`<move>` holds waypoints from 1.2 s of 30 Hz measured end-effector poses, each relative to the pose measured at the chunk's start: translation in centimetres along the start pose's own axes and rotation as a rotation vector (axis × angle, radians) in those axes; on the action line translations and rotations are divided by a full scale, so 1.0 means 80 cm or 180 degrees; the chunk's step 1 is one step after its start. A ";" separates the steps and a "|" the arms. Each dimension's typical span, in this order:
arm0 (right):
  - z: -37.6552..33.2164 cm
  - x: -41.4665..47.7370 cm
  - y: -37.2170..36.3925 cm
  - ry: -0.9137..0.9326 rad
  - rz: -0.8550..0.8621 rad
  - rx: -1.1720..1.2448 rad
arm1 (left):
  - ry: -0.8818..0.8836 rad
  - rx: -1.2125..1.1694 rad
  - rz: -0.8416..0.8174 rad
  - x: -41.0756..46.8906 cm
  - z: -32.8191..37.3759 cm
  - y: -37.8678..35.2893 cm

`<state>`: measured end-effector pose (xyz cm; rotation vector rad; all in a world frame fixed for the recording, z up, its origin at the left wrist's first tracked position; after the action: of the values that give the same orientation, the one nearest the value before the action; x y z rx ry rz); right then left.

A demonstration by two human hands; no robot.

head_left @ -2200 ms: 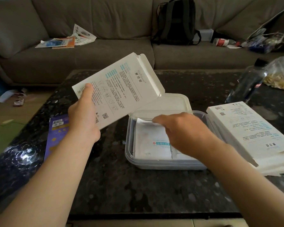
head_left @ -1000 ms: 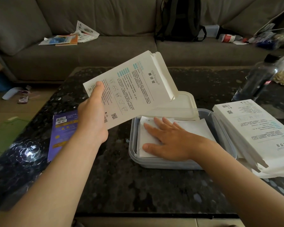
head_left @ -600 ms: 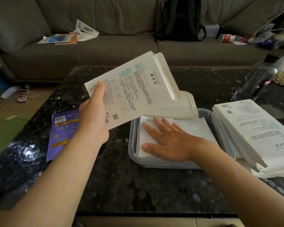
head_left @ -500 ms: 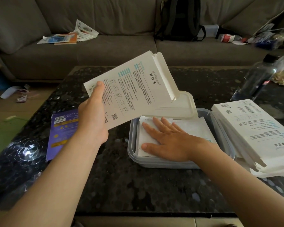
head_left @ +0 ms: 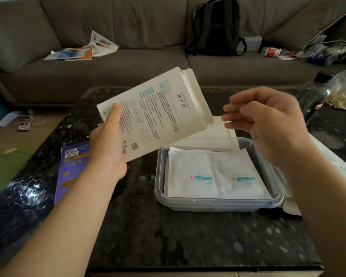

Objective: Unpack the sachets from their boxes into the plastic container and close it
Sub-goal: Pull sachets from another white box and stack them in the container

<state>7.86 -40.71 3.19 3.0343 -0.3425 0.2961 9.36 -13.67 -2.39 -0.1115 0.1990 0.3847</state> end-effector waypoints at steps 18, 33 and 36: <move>0.000 -0.018 -0.027 -0.0686 -0.0742 0.0109 | -0.0400 0.0398 -0.0215 -0.008 -0.007 -0.016; 0.018 -0.017 -0.029 -0.0633 -0.0697 -0.0234 | -0.0577 0.0633 -0.0372 -0.004 -0.008 -0.015; 0.021 -0.017 -0.027 -0.0737 -0.0666 0.0136 | -0.0558 0.0625 -0.0376 0.000 -0.009 -0.013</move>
<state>7.33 -38.44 1.13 3.1156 -0.0291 -0.0628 9.64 -14.76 -3.04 0.1033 0.0560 0.2538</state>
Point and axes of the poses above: each hand's wrist, its own x-axis towards the middle knuckle, its own y-axis out of the back of the hand, z = x × y, the point moved 3 cm from there along x, towards the middle knuckle, and after that the axes turned 8 degrees about x, right-handed, at the moved point
